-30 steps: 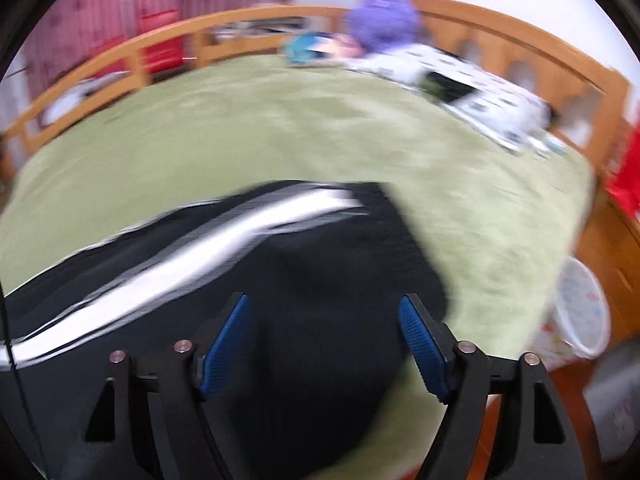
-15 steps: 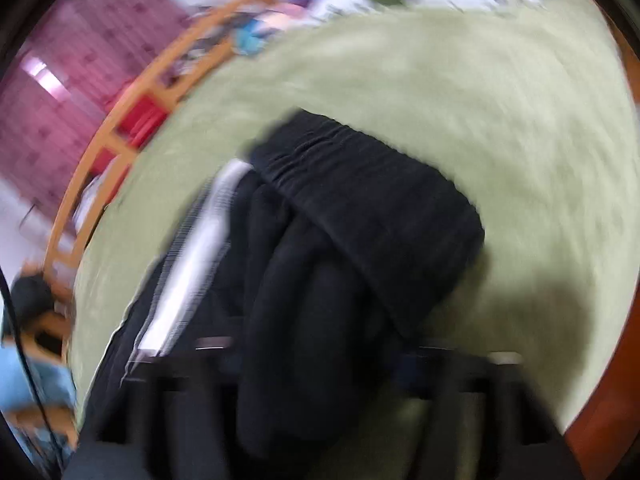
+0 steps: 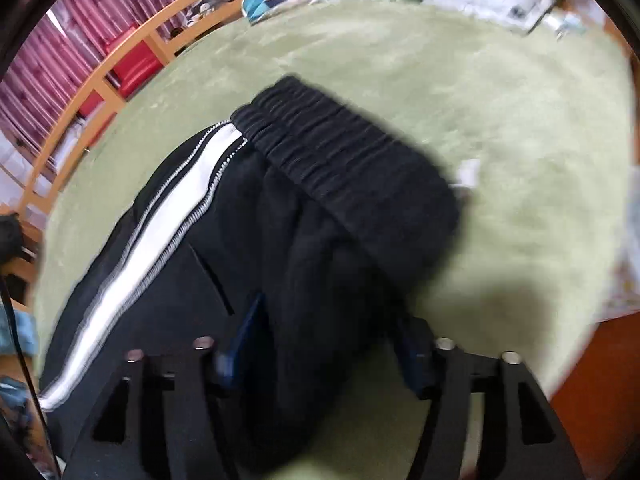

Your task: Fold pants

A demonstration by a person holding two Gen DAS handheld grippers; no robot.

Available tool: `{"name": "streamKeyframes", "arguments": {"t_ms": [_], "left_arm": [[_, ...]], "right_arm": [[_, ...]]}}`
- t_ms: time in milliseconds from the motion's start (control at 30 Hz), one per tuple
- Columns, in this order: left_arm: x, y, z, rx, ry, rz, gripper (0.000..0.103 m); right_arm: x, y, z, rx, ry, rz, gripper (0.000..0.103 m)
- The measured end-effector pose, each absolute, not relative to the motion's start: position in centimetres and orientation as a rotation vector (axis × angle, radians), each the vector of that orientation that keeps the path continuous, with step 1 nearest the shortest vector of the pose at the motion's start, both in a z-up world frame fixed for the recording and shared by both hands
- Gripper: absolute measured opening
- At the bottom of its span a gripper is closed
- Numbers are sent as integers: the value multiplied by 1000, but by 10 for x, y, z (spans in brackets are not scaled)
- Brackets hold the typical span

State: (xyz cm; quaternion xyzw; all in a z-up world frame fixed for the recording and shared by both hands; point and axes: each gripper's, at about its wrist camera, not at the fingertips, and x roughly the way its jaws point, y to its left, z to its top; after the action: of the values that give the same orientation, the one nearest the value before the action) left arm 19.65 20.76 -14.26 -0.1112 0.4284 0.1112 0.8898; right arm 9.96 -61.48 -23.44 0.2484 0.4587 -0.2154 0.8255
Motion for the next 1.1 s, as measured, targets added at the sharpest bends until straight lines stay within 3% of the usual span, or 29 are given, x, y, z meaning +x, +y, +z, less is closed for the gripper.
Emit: {"name": "streamKeyframes", "arguments": {"t_ms": [133, 333, 467, 633, 667, 733, 767, 1100], "left_arm": [[207, 228, -153, -188, 898, 268, 70], [232, 247, -159, -207, 874, 253, 70], [248, 253, -170, -204, 894, 233, 47], [263, 259, -187, -215, 936, 243, 46], [266, 259, -192, -207, 951, 247, 38], [267, 256, -195, -153, 963, 275, 8], [265, 255, -193, -151, 959, 240, 2], [247, 261, -176, -210, 912, 153, 2]], "right_arm": [[88, -584, -192, 354, 903, -482, 65], [158, -502, -143, 226, 768, -304, 65], [220, -436, -159, 163, 833, -138, 64], [258, -365, -180, 148, 882, 43, 62], [263, -353, -184, 155, 886, 78, 62], [274, -332, -191, 145, 910, 139, 62], [279, -327, -193, 134, 919, 154, 62], [307, -269, -240, -49, 1060, 278, 67]]}}
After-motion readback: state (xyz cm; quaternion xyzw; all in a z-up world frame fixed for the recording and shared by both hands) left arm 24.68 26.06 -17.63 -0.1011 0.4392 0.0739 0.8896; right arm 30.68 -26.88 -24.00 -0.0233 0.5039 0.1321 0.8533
